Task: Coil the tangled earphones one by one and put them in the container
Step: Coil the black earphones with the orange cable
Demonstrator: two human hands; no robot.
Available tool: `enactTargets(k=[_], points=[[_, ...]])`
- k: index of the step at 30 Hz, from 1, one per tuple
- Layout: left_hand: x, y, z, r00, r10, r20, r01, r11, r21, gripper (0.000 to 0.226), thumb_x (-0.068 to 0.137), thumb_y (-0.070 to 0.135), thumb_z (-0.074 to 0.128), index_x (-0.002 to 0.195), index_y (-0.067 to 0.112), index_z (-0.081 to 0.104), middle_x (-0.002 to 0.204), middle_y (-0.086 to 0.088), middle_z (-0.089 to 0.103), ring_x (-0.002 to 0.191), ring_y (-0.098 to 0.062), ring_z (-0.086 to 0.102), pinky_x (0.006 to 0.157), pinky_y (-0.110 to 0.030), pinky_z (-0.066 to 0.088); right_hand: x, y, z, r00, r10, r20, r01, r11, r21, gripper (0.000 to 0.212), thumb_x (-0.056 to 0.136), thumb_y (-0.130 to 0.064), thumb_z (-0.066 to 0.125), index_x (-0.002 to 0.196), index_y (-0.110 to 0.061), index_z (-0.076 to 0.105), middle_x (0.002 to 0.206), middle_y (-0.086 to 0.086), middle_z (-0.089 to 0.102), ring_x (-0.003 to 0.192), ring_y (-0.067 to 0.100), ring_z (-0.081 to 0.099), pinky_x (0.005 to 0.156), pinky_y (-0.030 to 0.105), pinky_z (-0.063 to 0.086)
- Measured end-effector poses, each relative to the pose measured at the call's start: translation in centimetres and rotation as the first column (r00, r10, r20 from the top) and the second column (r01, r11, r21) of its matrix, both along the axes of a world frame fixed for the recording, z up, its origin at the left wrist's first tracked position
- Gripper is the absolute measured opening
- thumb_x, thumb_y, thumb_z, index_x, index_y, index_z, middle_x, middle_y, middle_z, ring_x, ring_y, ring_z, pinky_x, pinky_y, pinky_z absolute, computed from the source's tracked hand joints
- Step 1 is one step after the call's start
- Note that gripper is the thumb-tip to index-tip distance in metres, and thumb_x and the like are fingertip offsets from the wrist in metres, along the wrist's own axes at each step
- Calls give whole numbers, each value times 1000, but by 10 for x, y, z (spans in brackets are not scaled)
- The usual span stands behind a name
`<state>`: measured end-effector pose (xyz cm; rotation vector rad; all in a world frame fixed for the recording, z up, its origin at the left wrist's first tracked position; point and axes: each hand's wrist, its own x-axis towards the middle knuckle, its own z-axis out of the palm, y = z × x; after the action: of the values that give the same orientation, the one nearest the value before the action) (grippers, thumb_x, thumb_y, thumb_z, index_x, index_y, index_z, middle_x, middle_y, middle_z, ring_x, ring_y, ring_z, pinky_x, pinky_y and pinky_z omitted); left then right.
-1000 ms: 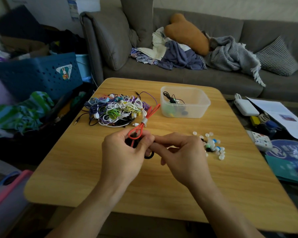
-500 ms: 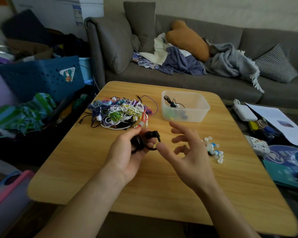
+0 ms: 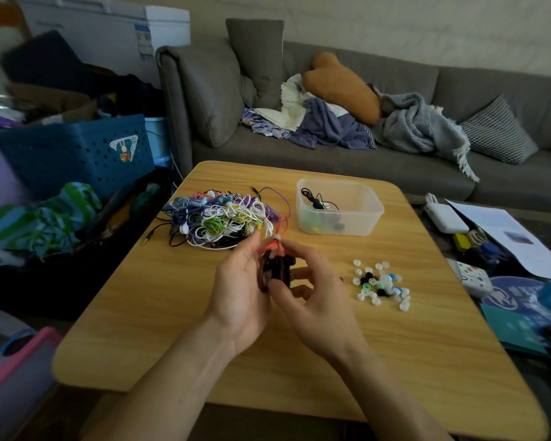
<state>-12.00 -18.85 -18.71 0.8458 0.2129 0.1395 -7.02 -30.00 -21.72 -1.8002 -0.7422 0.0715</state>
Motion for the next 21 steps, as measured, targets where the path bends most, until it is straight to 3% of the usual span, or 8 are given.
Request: enactTargets(k=[3,7,9,11,14,16,18,21], points=[[3,-4,-6,999,30,28,-36,976,216,67,90,53,46,132,1,45,103,-17,54,94,-30,49,76,-47,33,2,4,1,968,121,-220,-93,986,136,46,88,-25,70,131,-33,57,111,-9,66,92,17,67,69,31,57],[5,3,-10,997,-62,53,24,845,534,61,84,62,38,137,32,45,104,1,64,83,-9,62,64,-28,45,3,4,3,908,142,-393,-26,958,286,39,87,-22,73,125,-20,65,102,17,66,75,22,65,62,33,52],[7,8,-7,995,-87,48,40,794,606,54,84,64,33,126,35,52,108,1,62,84,-2,60,67,-22,46,6,5,5,900,157,-406,-29,952,304,31,87,-18,74,117,-14,69,93,19,65,73,22,63,62,32,52],[11,13,-6,998,-26,56,-22,697,716,63,85,65,30,137,31,45,131,6,53,104,6,53,85,-12,40,12,5,11,907,111,-407,16,955,296,21,86,-15,75,107,-12,73,83,13,66,70,20,62,60,30,52],[17,23,-7,984,118,136,-174,427,887,63,91,61,35,143,25,41,141,11,44,128,1,41,105,-21,35,37,4,30,959,-65,-275,119,975,188,21,84,-16,77,104,-14,72,83,6,70,61,14,64,59,28,53],[23,31,-9,953,216,211,-266,267,926,40,98,44,46,130,20,53,127,9,51,119,-5,47,99,-19,41,62,3,46,966,-175,-191,197,975,103,21,88,-18,73,108,-13,69,86,3,71,59,9,65,58,25,54],[27,42,-11,916,258,307,-347,126,929,19,97,24,54,112,16,62,110,8,54,107,-9,50,86,-6,38,92,3,63,957,-275,-88,276,961,-10,19,93,-21,67,109,-12,68,88,3,72,59,8,66,53,23,51],[31,60,-10,869,311,386,-402,-13,916,9,95,16,57,96,16,65,98,11,53,101,-8,48,83,-5,33,143,1,84,917,-346,198,396,848,-352,13,94,-26,62,100,-16,67,85,5,72,70,20,69,54,28,48]])
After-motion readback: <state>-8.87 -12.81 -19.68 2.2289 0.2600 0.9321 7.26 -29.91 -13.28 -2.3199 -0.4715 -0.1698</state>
